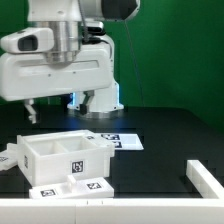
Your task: Assemble cabinet
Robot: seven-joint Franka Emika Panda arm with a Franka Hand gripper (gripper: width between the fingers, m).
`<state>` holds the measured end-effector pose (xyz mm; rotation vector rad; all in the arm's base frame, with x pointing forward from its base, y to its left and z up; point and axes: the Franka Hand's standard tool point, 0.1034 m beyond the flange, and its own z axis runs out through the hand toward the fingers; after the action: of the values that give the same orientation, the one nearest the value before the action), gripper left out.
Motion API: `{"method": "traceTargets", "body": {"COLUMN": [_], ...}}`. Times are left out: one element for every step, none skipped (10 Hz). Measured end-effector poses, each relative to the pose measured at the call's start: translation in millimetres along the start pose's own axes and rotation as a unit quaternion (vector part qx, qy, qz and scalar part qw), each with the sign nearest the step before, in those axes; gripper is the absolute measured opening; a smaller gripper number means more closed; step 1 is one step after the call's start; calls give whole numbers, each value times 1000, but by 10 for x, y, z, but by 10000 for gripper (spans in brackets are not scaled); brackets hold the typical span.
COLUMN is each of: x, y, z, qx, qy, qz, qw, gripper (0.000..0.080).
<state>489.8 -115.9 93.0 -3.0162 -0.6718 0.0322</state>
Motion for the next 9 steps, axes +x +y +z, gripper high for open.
{"method": "traceTargets", "body": {"x": [91,239,265,255,260,242,152,125,107], "y": [185,450,617,619,614,616,608,605,595], "z": [-33,-34,47,67,69,103,307,453,585], "qx": [-1,0,-1,-1,-1,-1,1,-1,-9], "qy": [-4,-6,-6,-7,-8,-7,-12,-14,-10], "qz": [-11,-23,-26,-23,-24,-22,-11,-7,-7], "qw": [1000,1000,1000,1000,1000,1000,1000,1000,1000], "gripper": [797,797,797,797,797,797,797,797,797]}}
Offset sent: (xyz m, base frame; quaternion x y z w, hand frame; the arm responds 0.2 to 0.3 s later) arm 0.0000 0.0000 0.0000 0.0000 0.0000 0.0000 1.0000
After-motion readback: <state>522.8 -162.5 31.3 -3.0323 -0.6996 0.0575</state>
